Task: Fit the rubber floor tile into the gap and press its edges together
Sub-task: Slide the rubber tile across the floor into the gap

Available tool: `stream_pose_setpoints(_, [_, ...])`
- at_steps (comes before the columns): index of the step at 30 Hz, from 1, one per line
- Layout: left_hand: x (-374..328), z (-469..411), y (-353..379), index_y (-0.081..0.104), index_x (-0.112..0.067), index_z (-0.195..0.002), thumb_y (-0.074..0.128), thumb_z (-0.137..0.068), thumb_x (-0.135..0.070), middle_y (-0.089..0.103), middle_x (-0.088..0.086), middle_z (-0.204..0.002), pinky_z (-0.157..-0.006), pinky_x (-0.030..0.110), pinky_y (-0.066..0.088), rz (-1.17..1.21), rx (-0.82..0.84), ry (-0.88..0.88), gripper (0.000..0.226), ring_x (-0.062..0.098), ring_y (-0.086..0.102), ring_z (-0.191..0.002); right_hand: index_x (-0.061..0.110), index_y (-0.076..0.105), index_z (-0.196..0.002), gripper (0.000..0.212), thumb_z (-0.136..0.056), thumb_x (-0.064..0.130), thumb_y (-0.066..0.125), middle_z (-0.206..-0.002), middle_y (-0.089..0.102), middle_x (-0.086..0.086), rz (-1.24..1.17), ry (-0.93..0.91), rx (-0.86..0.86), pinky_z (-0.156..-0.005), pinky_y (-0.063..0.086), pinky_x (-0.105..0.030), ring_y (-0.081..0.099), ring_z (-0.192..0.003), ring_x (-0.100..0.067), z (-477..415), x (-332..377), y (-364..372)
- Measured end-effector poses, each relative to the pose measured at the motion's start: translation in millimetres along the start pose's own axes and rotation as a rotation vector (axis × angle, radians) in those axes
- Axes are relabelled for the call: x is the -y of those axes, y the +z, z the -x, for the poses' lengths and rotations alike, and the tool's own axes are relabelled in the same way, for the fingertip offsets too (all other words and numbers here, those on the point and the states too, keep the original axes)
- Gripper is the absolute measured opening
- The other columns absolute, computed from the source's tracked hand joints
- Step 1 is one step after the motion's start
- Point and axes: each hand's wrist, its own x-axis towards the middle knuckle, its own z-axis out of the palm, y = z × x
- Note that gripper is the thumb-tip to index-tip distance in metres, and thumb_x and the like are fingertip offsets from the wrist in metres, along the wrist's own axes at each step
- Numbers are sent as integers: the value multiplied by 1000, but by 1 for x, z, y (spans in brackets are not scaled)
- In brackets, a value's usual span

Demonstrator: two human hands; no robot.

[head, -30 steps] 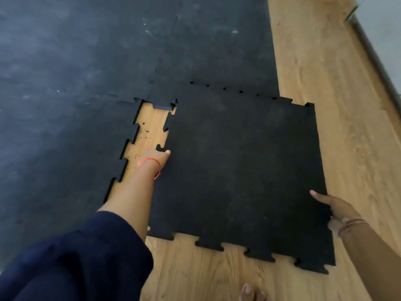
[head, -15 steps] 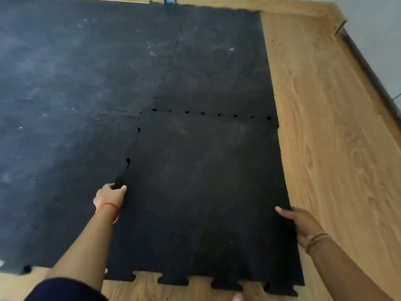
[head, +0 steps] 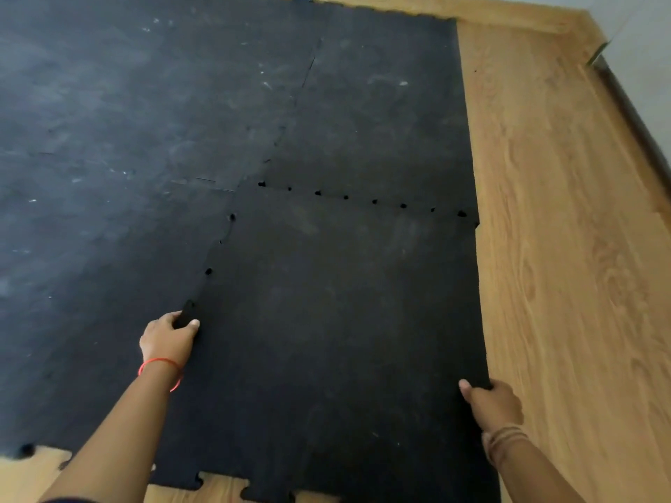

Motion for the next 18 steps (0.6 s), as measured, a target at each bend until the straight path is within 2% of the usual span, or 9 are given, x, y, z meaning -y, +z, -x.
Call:
stream_pose_setpoints(4, [-1,-6,0,52,-6,-124,58,-87,-18,51,18,-132,-105,45,36,231,25,-134,40,36,45,-121,-8,35,-133,60,-83,6,65,-139,38,-27,-194,164,127,-104,29,-48,37,-126,-43,-1,22,-15])
stream_pose_setpoints(7, [1,-12,3,52,-9,-125,58,-86,-17,51,20,-132,-105,49,37,261,48,-187,40,38,44,-122,-7,37,-131,58,-80,-1,64,-139,39,-26,-328,88,130,-104,28,-49,35,-128,-42,2,19,-26])
stream_pose_setpoints(9, [-1,-12,7,53,-10,-124,58,-86,-17,52,20,-131,-103,51,37,218,-2,-196,39,39,42,-123,-1,39,-132,57,-81,2,64,-139,41,-22,-307,1,81,-106,31,-50,38,-126,-40,8,10,-22])
stream_pose_setpoints(12, [-7,-3,10,53,-5,-122,56,-87,-18,51,23,-129,-104,50,35,104,-72,-135,37,42,39,-122,7,41,-131,61,-78,14,70,-139,36,-19,59,-251,-143,-101,33,-53,36,-125,-40,23,19,-7])
stream_pose_setpoints(14, [-8,1,10,51,-1,-122,53,-89,-17,47,26,-130,-105,50,32,46,-82,-78,37,44,37,-122,12,38,-132,72,-71,19,76,-140,32,-18,220,-547,-231,-97,33,-56,34,-125,-40,37,43,8])
stream_pose_setpoints(16, [-9,7,12,49,1,-122,51,-90,-17,41,27,-132,-103,49,28,-18,-95,-29,37,44,32,-123,14,39,-132,72,-72,27,75,-144,29,-14,336,-802,-175,-99,32,-56,32,-129,-35,55,69,31])
stream_pose_setpoints(18, [-12,13,15,49,1,-122,49,-91,-18,34,24,-136,-104,49,26,-70,-126,20,37,42,28,-124,18,35,-137,70,-78,40,66,-152,17,-8,519,-997,-47,-106,26,-51,20,-138,-28,71,92,60])
